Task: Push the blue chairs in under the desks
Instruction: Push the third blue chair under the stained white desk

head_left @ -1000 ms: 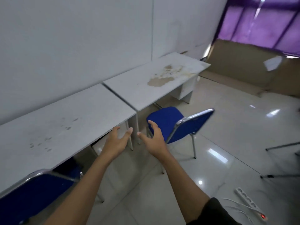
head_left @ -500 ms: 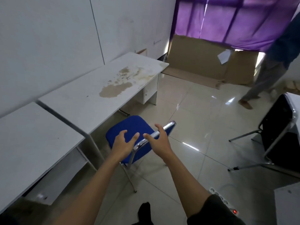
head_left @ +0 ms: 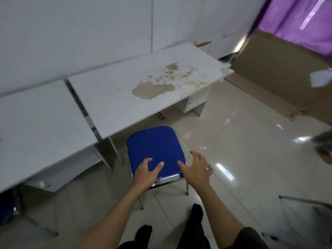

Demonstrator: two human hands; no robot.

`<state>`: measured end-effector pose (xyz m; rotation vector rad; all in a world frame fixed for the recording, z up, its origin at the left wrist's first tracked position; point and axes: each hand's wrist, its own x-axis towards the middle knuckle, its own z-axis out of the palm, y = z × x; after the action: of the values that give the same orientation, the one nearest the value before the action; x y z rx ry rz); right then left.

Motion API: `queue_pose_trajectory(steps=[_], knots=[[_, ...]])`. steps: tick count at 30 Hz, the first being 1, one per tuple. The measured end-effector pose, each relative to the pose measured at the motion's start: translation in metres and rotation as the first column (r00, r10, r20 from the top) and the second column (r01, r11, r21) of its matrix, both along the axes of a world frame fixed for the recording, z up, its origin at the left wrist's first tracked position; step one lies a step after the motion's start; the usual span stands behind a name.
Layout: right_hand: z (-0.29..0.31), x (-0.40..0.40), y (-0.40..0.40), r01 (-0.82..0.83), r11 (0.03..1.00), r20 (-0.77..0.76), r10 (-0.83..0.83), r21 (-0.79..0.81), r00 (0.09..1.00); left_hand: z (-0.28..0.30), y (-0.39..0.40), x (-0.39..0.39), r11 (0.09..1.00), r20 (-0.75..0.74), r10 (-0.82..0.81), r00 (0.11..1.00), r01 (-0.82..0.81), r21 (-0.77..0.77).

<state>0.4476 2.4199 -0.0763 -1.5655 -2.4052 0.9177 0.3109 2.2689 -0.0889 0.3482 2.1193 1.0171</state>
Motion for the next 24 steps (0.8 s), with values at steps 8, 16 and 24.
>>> queue_pose_trajectory(steps=[8, 16, 24], knots=[[-0.014, 0.004, 0.046, -0.081, 0.987, 0.011, 0.080, 0.137, 0.997, -0.008, 0.043, 0.040, 0.897, -0.158, 0.405, 0.900, -0.425, -0.123], [-0.013, 0.010, 0.134, -0.163, 0.980, 0.051, 0.158, 0.111, 0.986, -0.007, 0.117, 0.068, 0.847, -0.195, 0.503, 0.842, -0.525, -0.079], [-0.013, -0.003, 0.185, -0.172, 0.974, 0.067, 0.164, 0.149, 0.984, -0.009, 0.162, 0.069, 0.844, -0.183, 0.516, 0.837, -0.533, -0.054]])
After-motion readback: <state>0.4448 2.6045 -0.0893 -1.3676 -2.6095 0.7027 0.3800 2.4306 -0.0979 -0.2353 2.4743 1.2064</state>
